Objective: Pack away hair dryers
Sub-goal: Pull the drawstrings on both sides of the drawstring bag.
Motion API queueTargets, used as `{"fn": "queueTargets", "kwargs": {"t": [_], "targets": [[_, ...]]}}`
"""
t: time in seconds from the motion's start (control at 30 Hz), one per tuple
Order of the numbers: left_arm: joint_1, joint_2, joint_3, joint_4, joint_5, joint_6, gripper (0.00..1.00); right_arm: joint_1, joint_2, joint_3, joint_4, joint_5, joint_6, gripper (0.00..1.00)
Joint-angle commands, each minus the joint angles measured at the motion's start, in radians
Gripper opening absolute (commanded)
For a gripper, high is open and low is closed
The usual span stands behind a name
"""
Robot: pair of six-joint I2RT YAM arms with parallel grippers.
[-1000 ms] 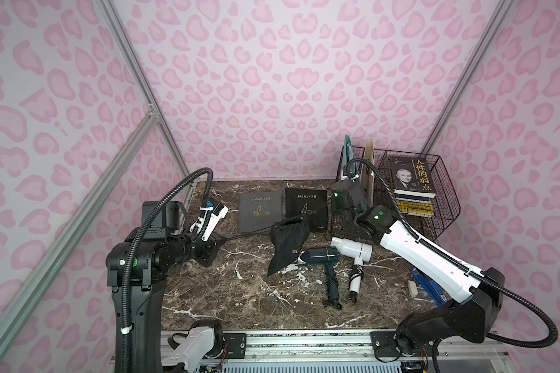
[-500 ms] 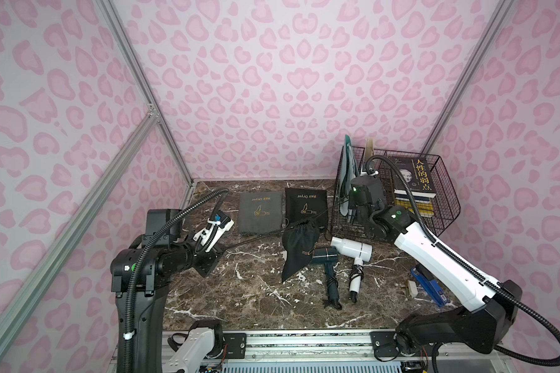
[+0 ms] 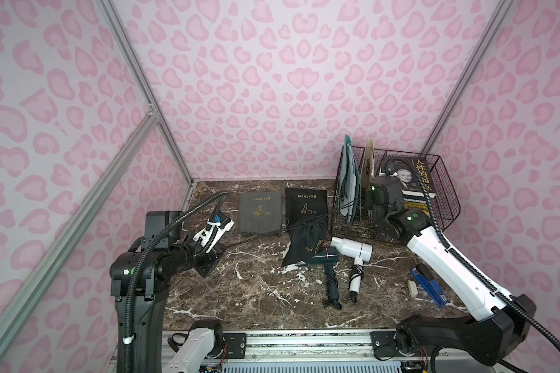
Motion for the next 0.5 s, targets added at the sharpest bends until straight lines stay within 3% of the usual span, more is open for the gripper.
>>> {"fn": "queueTargets", "kwargs": {"t": [0.0, 0.47], "targets": [[0.005, -0.007, -0.003, -0.025, -0.093, 0.007, 0.02, -0.026, -0.006, -0.006, 0.040, 0.098, -0.015, 0.00], [0.006, -0.013, 0.005, -0.004, -0.094, -0.017, 0.02, -0.063, -0.026, 0.010, 0.037, 0.074, -0.034, 0.00]]}}
